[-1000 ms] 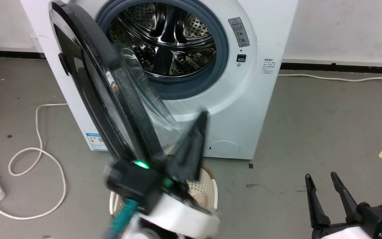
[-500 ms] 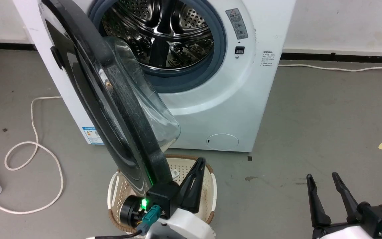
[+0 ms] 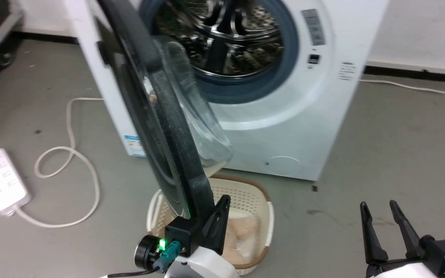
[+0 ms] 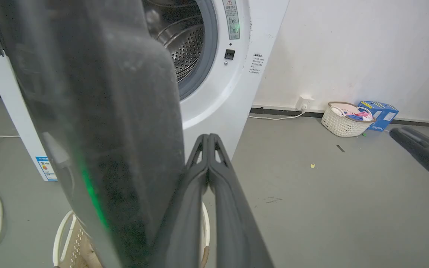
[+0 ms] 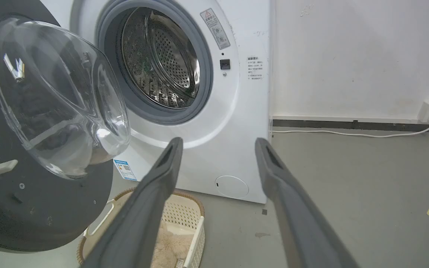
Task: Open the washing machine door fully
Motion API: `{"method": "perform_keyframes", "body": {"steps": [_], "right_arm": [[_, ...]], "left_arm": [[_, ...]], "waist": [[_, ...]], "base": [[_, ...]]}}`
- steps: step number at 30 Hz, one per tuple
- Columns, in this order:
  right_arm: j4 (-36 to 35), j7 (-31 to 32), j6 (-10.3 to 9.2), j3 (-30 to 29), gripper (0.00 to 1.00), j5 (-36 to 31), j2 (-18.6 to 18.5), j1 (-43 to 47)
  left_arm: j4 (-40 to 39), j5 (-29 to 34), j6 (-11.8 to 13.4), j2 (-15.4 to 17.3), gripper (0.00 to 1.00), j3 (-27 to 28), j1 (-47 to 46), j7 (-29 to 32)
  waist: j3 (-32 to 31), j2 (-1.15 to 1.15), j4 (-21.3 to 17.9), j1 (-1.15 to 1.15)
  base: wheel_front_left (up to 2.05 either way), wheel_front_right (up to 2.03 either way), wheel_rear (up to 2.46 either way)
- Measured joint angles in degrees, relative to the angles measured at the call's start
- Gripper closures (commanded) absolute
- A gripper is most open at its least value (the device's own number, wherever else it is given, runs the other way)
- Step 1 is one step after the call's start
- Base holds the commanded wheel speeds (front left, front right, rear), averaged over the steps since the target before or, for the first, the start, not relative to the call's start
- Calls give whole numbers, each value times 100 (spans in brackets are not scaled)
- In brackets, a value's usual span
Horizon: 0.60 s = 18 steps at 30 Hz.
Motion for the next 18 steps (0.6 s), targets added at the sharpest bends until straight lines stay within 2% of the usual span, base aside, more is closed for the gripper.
{"method": "perform_keyframes", "body": {"steps": [8, 13, 18], "right_arm": [[25, -16, 0, 10, 0, 14, 0, 9], [34, -16, 0, 123, 0, 42, 1, 10], [4, 10, 0, 134, 0, 20, 2, -3]], "left_arm": [[27, -123, 19, 82, 100, 41, 180, -22], [12, -203, 80, 335, 100, 257, 318, -22], [-105, -319, 191, 667, 100, 700, 341, -22]], "waist": [[-33, 0, 668, 0], [-57, 0, 1129, 0], [31, 0, 1521, 0]], "base": [[0, 0, 0], [0, 0, 0], [0, 0, 0]]}}
